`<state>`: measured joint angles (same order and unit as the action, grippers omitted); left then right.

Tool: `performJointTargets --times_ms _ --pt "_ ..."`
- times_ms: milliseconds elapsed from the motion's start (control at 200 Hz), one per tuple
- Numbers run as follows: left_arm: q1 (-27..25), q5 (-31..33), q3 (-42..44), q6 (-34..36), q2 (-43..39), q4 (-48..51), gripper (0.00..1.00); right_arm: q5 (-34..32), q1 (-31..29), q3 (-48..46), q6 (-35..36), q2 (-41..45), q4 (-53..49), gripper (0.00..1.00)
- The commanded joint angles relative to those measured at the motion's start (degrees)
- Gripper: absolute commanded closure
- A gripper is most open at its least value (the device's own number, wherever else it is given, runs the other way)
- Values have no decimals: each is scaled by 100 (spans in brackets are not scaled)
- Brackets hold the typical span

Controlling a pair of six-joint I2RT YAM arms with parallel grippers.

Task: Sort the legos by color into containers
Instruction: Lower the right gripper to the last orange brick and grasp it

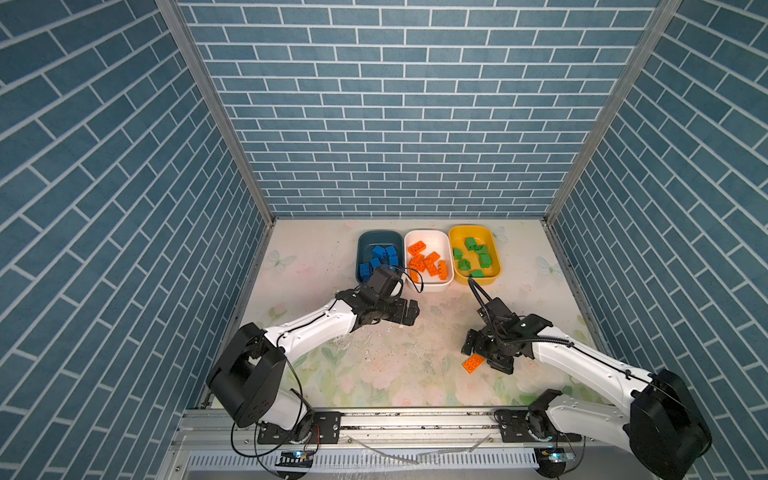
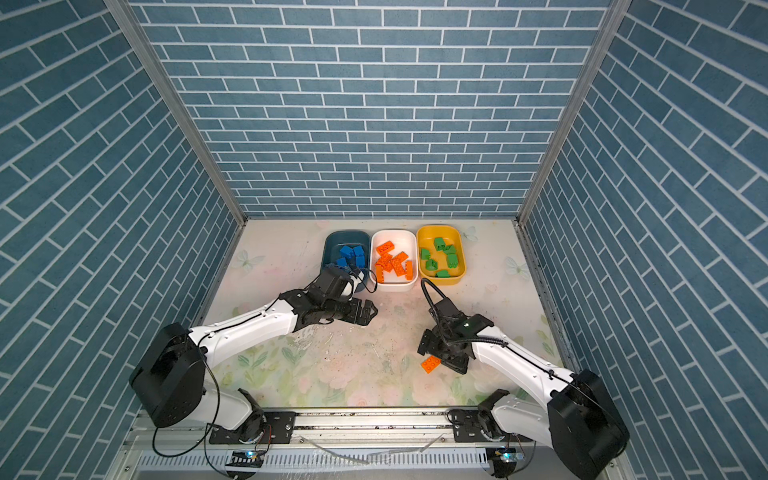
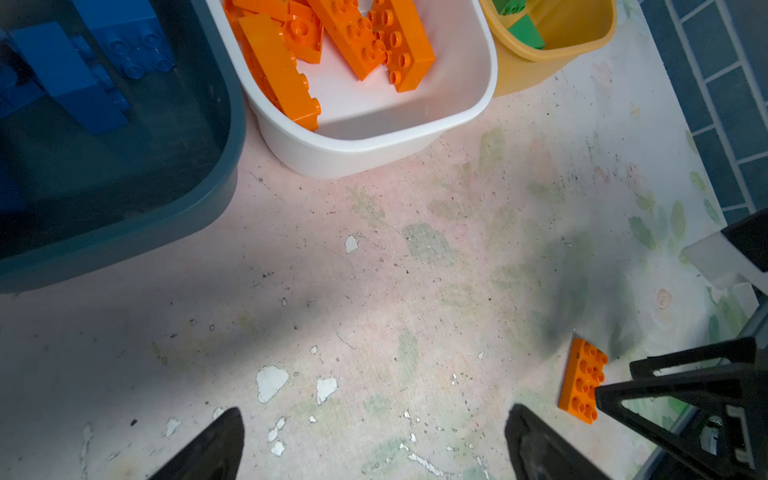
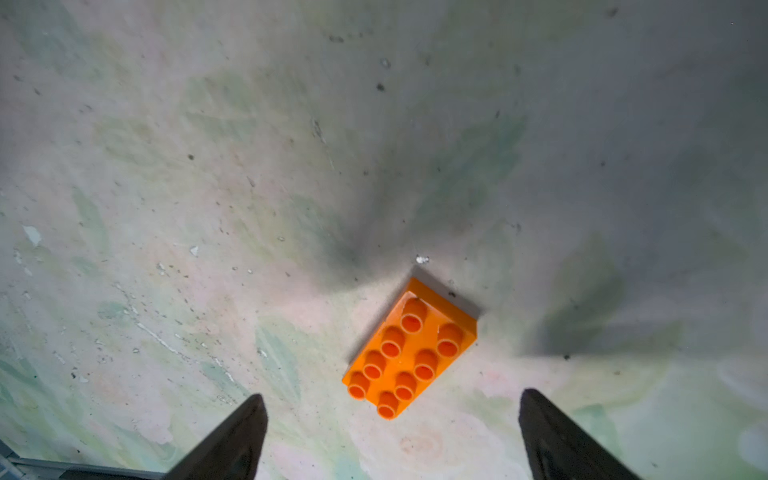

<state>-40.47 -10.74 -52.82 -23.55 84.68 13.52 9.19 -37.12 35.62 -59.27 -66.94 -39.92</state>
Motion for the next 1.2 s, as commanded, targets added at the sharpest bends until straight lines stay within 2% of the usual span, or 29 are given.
performJointTargets --times_ms 0,100,410,570,750,955,1195 --pt "4 123 126 13 -101 -148 1 -137 -40 293 -399 -369 -132 6" --pt "4 175 213 72 -175 -147 1 -13 -61 485 -202 -847 -37 9" --pt "2 326 333 265 -269 -25 1 222 -254 1291 324 -2003 46 25" --pt "4 401 386 265 -301 -16 1 29 -535 1754 658 -2513 -382 30" --pt "-1 511 404 290 -343 46 1 -663 -878 1708 823 -2455 -1058 35" --pt "-1 578 377 290 -313 90 1 -445 -1089 1263 1180 -2202 -937 42" --pt "-1 611 307 255 -261 124 1 -638 -1351 1399 1494 -2660 -813 51"
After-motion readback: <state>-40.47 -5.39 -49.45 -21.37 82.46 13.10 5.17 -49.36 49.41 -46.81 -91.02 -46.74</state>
